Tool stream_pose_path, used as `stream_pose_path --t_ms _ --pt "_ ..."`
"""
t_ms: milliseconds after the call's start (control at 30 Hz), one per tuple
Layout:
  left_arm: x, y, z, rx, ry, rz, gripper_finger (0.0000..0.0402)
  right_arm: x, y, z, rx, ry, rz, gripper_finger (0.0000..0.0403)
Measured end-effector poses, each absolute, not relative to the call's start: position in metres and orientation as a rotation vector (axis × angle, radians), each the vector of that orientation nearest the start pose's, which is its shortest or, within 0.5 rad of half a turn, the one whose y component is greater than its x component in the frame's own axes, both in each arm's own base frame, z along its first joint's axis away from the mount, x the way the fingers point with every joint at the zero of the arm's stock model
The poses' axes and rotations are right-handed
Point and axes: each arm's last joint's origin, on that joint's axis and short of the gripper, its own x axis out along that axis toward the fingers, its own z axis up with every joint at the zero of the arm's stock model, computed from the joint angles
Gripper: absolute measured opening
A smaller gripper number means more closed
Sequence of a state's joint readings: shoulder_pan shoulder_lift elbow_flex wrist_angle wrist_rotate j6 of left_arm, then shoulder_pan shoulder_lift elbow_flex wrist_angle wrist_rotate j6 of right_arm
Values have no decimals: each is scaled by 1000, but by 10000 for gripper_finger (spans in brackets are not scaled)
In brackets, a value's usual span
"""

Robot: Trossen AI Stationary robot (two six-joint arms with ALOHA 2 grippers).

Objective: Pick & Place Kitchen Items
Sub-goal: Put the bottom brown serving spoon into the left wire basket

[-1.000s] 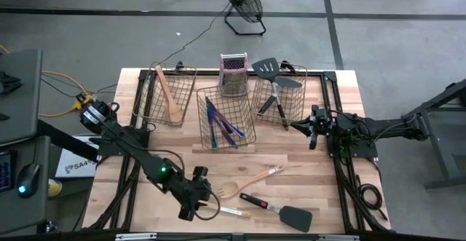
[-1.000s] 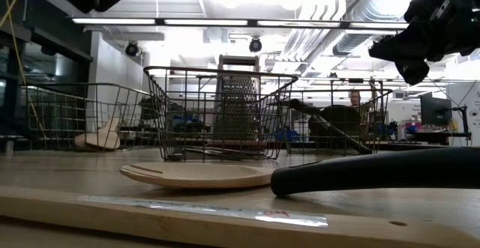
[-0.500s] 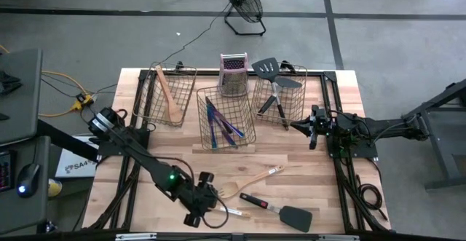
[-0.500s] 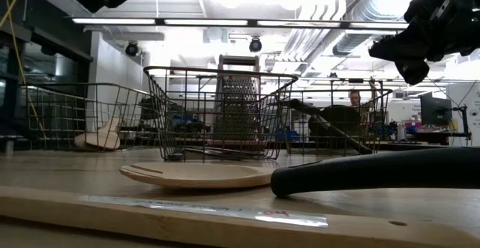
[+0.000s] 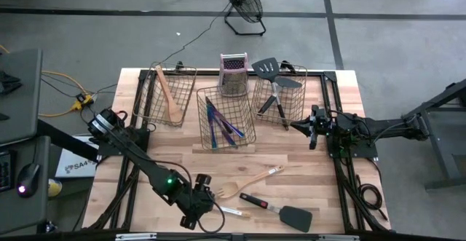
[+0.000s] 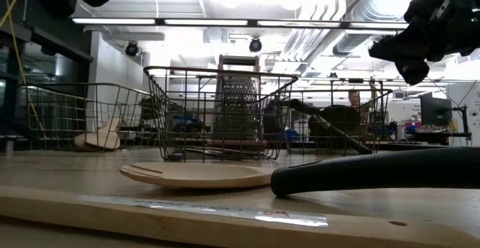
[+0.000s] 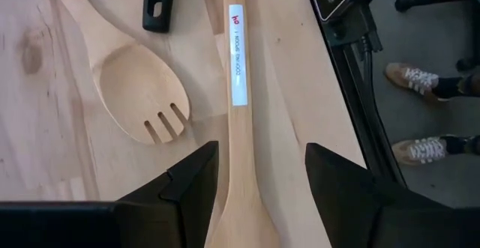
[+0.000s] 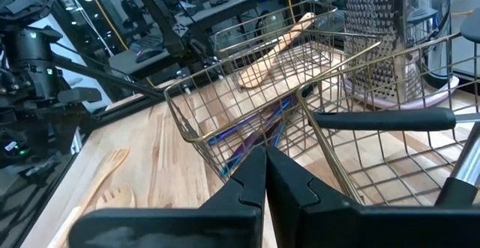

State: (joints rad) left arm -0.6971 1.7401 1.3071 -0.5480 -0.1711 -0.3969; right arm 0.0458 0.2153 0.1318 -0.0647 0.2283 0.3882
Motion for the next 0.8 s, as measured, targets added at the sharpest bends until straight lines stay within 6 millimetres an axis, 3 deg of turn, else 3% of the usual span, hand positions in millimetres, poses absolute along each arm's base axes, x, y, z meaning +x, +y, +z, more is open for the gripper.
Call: stream_pose_path --t_ms 233,533,800 --pt "284 -230 235 63 961 -275 204 106 -2 185 366 109 -208 2" --pt "289 -238 226 112 958 -328 295 106 -2 185 366 109 -208 2" --pt "304 -254 211 185 1031 -322 303 106 -2 185 366 109 -208 2"
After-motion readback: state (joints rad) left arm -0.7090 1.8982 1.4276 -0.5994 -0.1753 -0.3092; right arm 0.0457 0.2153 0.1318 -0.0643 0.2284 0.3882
